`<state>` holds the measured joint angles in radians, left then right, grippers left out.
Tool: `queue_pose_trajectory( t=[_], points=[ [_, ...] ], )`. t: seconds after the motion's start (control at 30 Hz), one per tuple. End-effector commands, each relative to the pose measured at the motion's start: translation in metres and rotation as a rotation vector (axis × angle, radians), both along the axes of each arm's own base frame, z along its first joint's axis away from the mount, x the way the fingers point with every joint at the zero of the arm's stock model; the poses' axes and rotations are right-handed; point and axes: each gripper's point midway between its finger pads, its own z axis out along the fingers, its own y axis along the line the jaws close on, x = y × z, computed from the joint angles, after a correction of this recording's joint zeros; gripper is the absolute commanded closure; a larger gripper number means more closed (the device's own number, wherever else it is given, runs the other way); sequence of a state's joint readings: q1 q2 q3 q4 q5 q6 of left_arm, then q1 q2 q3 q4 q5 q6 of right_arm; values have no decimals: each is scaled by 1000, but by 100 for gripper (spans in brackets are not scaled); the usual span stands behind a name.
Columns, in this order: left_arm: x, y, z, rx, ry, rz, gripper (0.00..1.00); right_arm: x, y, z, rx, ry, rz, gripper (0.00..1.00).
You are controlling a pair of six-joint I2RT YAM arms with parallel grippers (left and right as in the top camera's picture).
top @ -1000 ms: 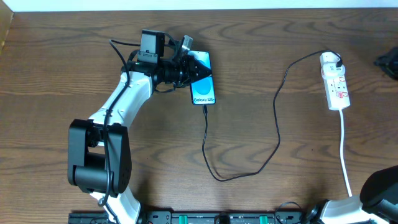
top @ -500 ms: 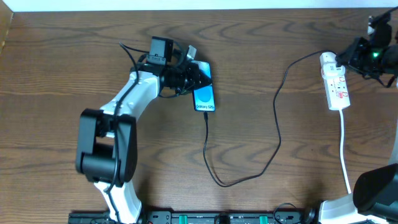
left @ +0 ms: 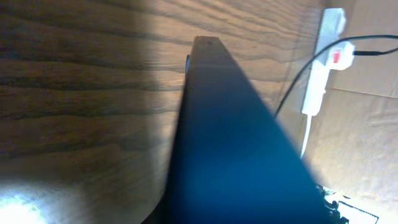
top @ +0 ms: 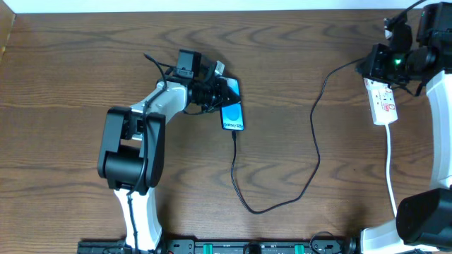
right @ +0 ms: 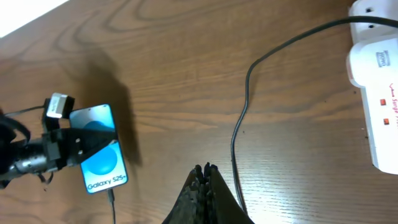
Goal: Plug charger to phone and switch on socket
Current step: 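Lower the plugged-in phone flat onto the table with the left gripper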
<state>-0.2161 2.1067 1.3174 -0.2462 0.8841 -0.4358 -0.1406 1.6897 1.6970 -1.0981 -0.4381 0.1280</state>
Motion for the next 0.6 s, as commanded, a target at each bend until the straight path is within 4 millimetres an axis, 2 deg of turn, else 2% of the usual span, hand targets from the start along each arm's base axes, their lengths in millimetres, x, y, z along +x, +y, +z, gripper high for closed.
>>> queue_pose_trajectory(
  t=[0.0,0.2,0.33,0.47,0.57],
  points=[
    [3,-1,-7,2,-7,-15,93,-3,11,7,-35,-22,36,99],
    [1,1,-22,17,22,-11,93,-4,23,6,-37,-21,64,99],
    [1,1,-22,18,23,-10,92,-4,25,5,-61,-17,68,98],
    [0,1,-22,19,23,-10,74,-5,26,4,-66,-15,70,98],
    [0,1,-22,19,23,-10,72,-5,26,4,-66,-16,70,98]
  ],
)
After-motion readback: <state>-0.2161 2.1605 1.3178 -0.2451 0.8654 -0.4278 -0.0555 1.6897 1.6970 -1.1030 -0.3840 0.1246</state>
